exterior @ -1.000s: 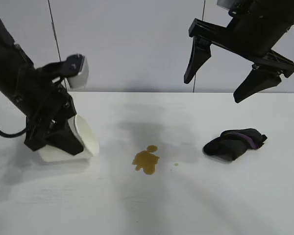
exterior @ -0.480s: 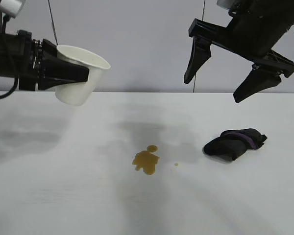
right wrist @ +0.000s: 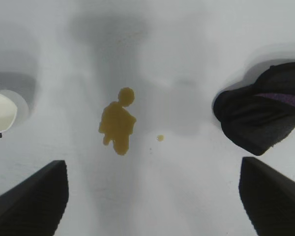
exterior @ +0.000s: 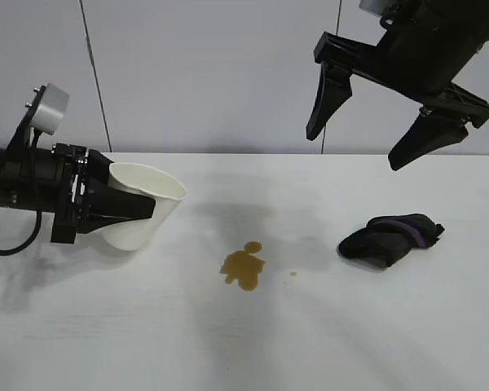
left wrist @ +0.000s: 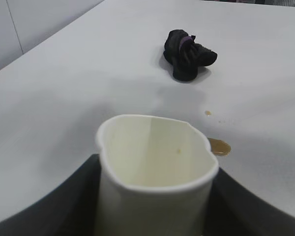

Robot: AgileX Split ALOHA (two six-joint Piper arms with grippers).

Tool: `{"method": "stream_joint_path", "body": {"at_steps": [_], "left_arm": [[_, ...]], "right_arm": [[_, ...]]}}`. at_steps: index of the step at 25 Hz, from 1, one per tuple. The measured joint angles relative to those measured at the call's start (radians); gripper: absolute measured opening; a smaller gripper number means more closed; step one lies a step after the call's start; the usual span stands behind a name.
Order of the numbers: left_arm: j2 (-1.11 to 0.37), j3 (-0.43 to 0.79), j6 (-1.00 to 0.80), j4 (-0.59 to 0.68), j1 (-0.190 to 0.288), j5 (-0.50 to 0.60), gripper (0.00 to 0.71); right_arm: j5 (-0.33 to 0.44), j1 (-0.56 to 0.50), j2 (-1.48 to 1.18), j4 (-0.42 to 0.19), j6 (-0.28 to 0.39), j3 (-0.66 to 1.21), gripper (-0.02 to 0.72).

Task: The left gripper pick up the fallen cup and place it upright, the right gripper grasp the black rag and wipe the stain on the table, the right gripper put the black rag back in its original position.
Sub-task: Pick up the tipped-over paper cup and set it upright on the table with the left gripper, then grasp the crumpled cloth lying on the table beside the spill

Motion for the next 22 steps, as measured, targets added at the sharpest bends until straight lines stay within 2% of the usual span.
{"method": "stream_joint_path", "body": {"at_steps": [1, 3, 5, 7, 10, 14, 16, 18, 21, 22], "left_arm": [[0.001, 0.0, 0.0, -0.001, 0.0, 0.001, 0.379], [0.002, 0.0, -0.011, -0.003, 0.0, 0.001, 0.433], [0.003, 0.0, -0.03, -0.004, 0.0, 0.0, 0.571], [0.003, 0.0, -0.065, -0.004, 0.0, 0.0, 0.642], [-0.019, 0.0, -0.16, -0.004, 0.0, -0.003, 0.68], [-0.102, 0.0, -0.294, 0.015, 0.0, -0.003, 0.69], [-0.164, 0.0, -0.448, 0.037, 0.0, -0.018, 0.692], [-0.229, 0.0, -0.715, 0.076, 0.0, -0.102, 0.693], [-0.331, -0.017, -1.149, 0.259, -0.008, -0.26, 0.693], [-0.364, -0.029, -1.311, 0.348, -0.018, -0.284, 0.693]], "right_arm": [[-0.002, 0.0, 0.0, 0.0, 0.0, 0.0, 0.653], [-0.005, 0.0, 0.0, 0.0, 0.0, 0.0, 0.653], [-0.006, 0.0, 0.0, 0.0, 0.0, 0.0, 0.653], [-0.007, 0.0, 0.0, 0.0, 0.0, 0.0, 0.653], [-0.007, 0.0, 0.0, 0.0, 0.0, 0.0, 0.653], [-0.007, 0.0, 0.0, 0.0, 0.0, 0.0, 0.653], [-0.006, 0.0, 0.0, 0.0, 0.0, 0.0, 0.653], [-0.006, 0.0, 0.0, 0.0, 0.0, 0.0, 0.653], [-0.006, 0.0, 0.0, 0.0, 0.0, 0.0, 0.653], [-0.006, 0.0, 0.0, 0.0, 0.0, 0.0, 0.653]]}}
